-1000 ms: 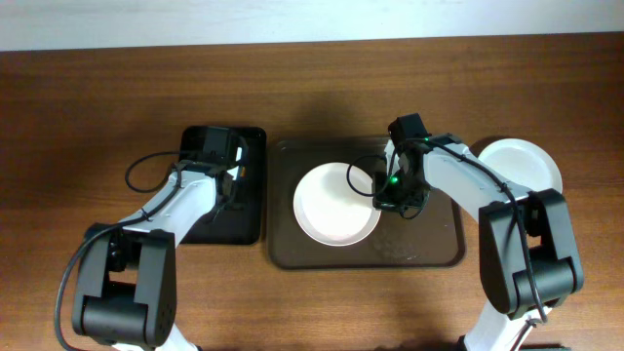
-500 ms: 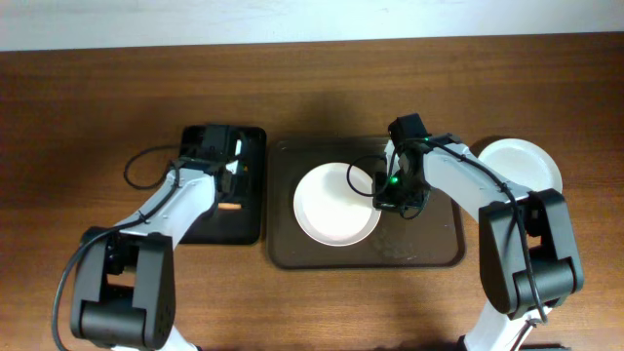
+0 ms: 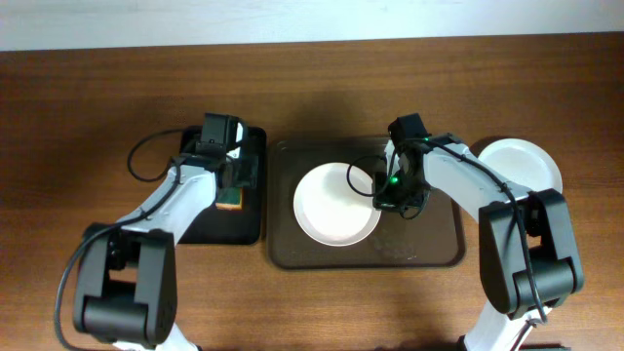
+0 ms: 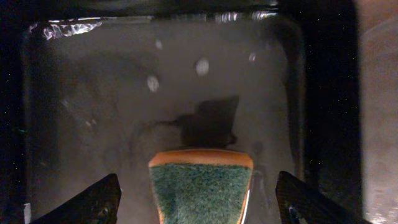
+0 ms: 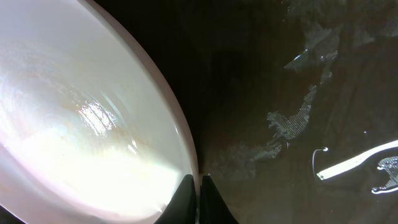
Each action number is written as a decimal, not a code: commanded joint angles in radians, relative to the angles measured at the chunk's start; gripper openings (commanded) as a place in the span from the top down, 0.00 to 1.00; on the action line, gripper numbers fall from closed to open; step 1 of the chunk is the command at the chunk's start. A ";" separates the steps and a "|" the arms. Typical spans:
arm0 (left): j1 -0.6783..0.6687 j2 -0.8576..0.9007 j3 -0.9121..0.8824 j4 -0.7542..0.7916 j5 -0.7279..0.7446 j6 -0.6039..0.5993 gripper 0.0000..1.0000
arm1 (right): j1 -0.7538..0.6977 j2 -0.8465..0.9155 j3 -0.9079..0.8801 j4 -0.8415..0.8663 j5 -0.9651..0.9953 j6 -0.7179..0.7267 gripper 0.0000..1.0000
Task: Clean dirty plates on tray and stack at the side
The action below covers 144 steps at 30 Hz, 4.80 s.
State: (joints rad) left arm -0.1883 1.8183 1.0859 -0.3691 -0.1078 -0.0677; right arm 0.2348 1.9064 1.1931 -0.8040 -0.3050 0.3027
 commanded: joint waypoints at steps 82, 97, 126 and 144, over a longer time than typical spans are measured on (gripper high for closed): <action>0.002 -0.113 0.043 -0.396 0.105 -0.059 0.00 | 0.302 -0.410 0.087 -0.071 1.261 -0.058 0.96; 0.002 -0.113 0.043 -0.396 0.106 -0.059 0.00 | -0.584 -0.336 0.086 -0.056 0.395 0.107 0.96; 0.039 -0.160 0.081 -0.342 0.112 -0.077 0.01 | -0.498 -0.210 0.134 -0.089 0.004 -0.204 0.05; 0.132 -0.440 0.064 -0.597 0.172 -0.077 0.00 | -0.089 -0.512 0.207 -0.310 0.259 -0.129 0.01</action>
State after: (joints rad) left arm -0.0566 1.5196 1.2018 -0.9668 0.0498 -0.1356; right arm 0.1059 1.5272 1.4357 -1.1198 -0.1265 0.1364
